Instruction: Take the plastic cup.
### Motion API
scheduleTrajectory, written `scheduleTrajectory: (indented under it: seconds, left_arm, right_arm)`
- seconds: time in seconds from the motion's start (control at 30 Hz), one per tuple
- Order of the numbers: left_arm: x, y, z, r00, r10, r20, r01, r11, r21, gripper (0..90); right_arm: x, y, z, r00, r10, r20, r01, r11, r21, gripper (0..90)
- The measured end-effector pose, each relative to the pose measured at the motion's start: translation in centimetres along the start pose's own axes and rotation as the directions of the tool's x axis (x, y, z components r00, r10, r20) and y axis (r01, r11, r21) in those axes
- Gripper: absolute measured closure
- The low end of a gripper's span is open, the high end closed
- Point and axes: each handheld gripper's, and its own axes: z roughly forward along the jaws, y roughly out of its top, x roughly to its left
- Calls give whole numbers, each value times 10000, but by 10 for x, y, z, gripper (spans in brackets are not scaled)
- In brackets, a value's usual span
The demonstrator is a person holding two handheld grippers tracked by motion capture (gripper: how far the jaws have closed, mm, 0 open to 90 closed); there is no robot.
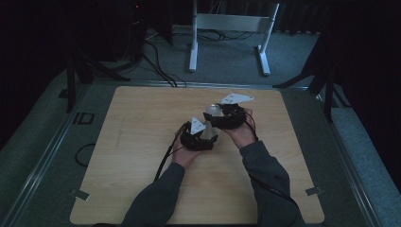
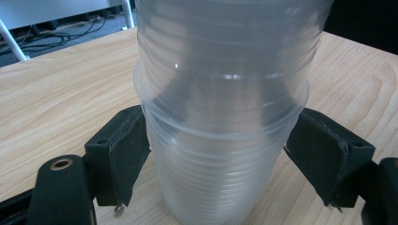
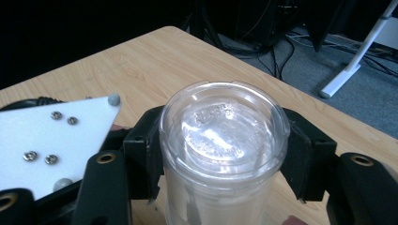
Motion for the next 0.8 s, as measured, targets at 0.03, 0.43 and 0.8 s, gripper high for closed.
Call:
scheduleTrajectory:
  seconds: [0.03,0.43,0.8]
  left_arm:
    - [0,0,0,10000,2,1,-2,10000,9,216]
    - [2,-1,-1,9998,-154,148,153,9999,47,215]
    - [3,0,-3,9998,-158,142,158,9999,-13,214]
  right_arm:
    - [-1,4,-4,10000,1,-40,-2,9999,-117,396]
    - [0,21,-13,9999,-61,-122,57,9994,-351,408]
    - [-1,34,-21,9998,22,-211,-32,9989,-458,408]
